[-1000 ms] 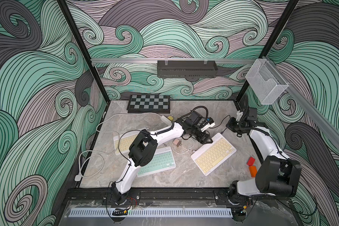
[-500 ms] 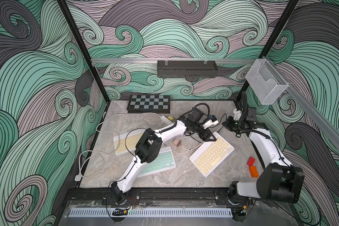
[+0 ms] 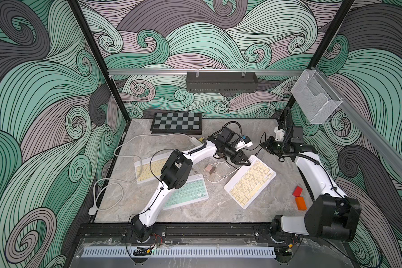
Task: Unplug the wireless keyboard
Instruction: Pick up the keyboard from the center of the board.
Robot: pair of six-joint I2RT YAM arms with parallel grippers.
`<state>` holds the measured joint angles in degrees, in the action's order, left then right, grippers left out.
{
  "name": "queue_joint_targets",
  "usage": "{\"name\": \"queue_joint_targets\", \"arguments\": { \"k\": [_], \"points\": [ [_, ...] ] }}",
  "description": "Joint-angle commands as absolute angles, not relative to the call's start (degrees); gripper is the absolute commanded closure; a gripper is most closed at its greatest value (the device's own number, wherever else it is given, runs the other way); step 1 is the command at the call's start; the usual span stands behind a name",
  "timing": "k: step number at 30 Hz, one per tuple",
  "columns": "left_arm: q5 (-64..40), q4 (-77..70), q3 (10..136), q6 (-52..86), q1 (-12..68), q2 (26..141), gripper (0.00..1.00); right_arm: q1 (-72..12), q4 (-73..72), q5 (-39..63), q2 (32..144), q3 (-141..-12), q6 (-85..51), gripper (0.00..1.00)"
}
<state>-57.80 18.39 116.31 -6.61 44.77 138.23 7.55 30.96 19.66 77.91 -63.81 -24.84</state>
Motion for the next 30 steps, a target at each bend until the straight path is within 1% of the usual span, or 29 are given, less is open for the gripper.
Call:
{"name": "queue_joint_targets", "arguments": {
  "k": [1,4,15,17,20,24,27,29,30],
  "points": [
    [-63.3,15.2,116.1,-6.9,45.1,139.2,0.54,7.1,28.6,20.4,76.9,-65.3,-25.6,1.0],
    [-64.9,13.8,116.1,-5.7,45.1,139.8,0.53,6.9,28.5,20.4,77.0,-65.3,-25.6,1.0],
    [-64.7,13.1,117.1,-4.2,45.1,142.5,0.55,6.2,28.0,20.3,77.0,-65.6,-26.2,1.0],
    [-64.4,13.2,117.3,-4.0,45.1,142.8,0.61,5.9,27.9,20.3,77.0,-65.7,-26.3,1.0],
    [-64.1,13.8,117.8,-3.8,45.0,143.1,0.77,5.8,27.9,20.2,77.1,-65.6,-26.1,1.0],
    [-64.2,14.4,117.5,-4.1,44.8,142.2,0.92,5.8,27.9,20.1,77.1,-65.2,-25.9,1.0],
    [-64.9,14.0,116.8,-3.6,44.4,140.8,0.99,5.8,27.9,19.9,76.9,-64.5,-25.0,0.99],
    [-65.2,13.0,116.2,-1.6,44.0,139.8,1.0,5.8,27.9,19.7,76.7,-64.0,-24.3,0.94],
    [-65.2,12.5,116.0,-0.5,43.6,139.2,1.0,5.8,27.8,20.2,76.6,-63.9,-23.6,0.9]
  ]
}}
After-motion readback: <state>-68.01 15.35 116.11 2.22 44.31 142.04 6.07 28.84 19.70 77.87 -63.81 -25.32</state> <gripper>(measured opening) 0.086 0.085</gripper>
